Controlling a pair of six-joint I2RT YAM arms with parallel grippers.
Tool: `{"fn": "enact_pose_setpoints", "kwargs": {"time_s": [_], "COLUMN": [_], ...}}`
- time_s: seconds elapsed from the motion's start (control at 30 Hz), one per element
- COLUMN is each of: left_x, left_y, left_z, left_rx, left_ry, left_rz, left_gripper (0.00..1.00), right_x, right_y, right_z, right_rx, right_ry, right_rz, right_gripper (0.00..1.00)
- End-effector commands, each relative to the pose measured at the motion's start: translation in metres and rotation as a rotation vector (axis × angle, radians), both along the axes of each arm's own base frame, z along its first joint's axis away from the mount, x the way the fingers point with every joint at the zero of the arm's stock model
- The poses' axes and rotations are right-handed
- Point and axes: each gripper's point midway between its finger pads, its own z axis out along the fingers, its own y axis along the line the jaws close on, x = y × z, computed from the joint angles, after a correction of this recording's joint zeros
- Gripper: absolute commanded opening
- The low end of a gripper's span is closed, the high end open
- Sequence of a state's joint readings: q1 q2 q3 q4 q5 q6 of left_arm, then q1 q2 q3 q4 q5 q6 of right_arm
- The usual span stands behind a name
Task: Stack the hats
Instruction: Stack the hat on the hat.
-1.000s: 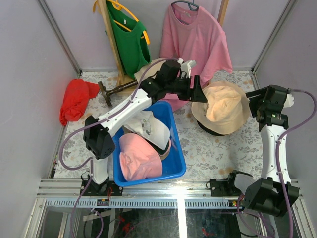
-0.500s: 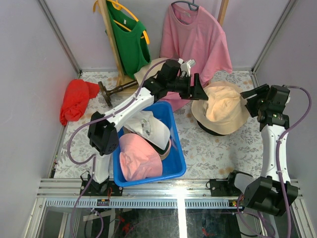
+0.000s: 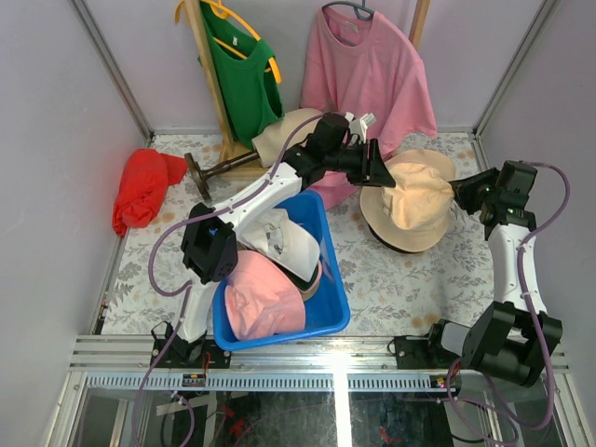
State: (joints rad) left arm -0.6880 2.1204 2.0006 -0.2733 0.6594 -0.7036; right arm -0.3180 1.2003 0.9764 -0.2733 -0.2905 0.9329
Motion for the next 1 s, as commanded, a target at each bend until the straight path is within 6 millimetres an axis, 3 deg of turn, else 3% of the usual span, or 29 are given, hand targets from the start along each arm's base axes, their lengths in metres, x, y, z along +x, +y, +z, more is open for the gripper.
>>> {"fn": "enact_pose_setpoints", "kwargs": {"time_s": [0.0,0.1,0.13,0.33,0.43,0.6,0.8,0.97], "left_x": [0.004,0.006,0.006,0.015,0.029,0.053,0.062,0.066], "left_y": [-0.01,-0.01,-0.01,-0.001,0.014,0.044,0.053,0.052], "left_z": [0.019,0.018,0.018,0.017,0.026,0.024,0.009,-0.006], "left_rx": [-0.055,-0.05,-0.049,-0.033,-0.053,-0.076,-0.072,-0.073], "left_ry": [-0.049,-0.057,-0.059,-0.062,-0.066,-0.043,-0.007,0.033], "left_rz": [-0.017,-0.009,-0.008,0.056,0.148,0.3,0.343,0.352], "left_gripper": [0.36,0.37,0.38,0.52,0.58,0.66,0.69,0.69], "right_x": [-0.009,-0.008,-0.008,-0.006,-0.005,-0.002,0.002,0.008], "right_y": [0.009,0.008,0.007,0.003,0.002,-0.001,-0.001,-0.002], "right_z": [-0.04,-0.048,-0.051,-0.061,-0.066,-0.071,-0.074,-0.055], "right_rx": [0.042,0.046,0.045,0.037,0.038,0.036,0.041,0.022], "right_ry": [0.117,0.138,0.146,0.175,0.185,0.191,0.193,0.136], "right_rz": [0.042,0.038,0.037,0.021,0.019,0.01,0.017,0.027], "right_gripper": [0.15,0.01,0.0,0.0,0.0,0.0,0.0,0.0]}}
